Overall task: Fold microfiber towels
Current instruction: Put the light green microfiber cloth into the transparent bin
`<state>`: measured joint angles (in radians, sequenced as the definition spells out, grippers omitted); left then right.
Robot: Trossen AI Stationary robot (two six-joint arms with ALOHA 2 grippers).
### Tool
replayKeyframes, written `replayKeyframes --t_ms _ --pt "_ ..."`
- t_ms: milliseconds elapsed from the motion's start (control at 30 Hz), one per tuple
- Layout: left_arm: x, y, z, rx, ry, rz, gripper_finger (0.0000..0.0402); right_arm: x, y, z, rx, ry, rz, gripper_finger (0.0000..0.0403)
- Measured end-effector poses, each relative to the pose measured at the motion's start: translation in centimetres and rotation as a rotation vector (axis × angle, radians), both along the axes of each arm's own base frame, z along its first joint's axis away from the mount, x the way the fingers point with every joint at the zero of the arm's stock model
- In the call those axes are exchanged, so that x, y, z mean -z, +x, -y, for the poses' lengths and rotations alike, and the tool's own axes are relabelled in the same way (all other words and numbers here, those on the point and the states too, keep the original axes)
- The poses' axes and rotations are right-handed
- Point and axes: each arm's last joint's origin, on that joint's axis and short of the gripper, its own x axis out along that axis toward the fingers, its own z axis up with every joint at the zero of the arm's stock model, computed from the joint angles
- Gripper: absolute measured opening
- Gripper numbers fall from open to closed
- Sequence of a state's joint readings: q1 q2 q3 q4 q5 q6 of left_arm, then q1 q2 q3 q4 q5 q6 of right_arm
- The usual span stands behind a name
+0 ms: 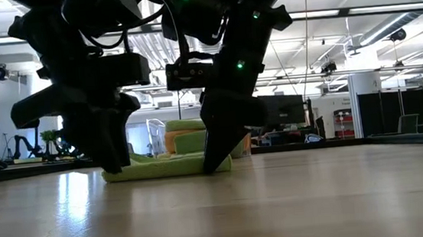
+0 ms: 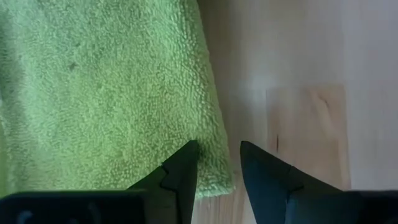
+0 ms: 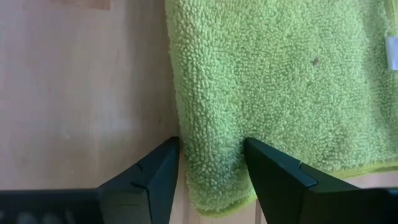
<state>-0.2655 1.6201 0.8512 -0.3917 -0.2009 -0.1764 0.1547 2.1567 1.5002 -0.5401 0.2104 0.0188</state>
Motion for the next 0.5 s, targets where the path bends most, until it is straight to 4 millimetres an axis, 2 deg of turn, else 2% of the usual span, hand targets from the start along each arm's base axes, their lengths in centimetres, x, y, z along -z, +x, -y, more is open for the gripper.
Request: replayKeyframes --t_ms 133,500 --pt "0.2 0.1 -0.1 -0.009 0.004 0.024 0.0107 -0.1 0.1 0.0 -0.007 0.023 0.0 0.0183" --pt "3.0 0.4 -0.1 -0.012 0.014 0.008 0.0107 -0.4 0.2 -0.1 0.03 0.056 0.007 0.0183"
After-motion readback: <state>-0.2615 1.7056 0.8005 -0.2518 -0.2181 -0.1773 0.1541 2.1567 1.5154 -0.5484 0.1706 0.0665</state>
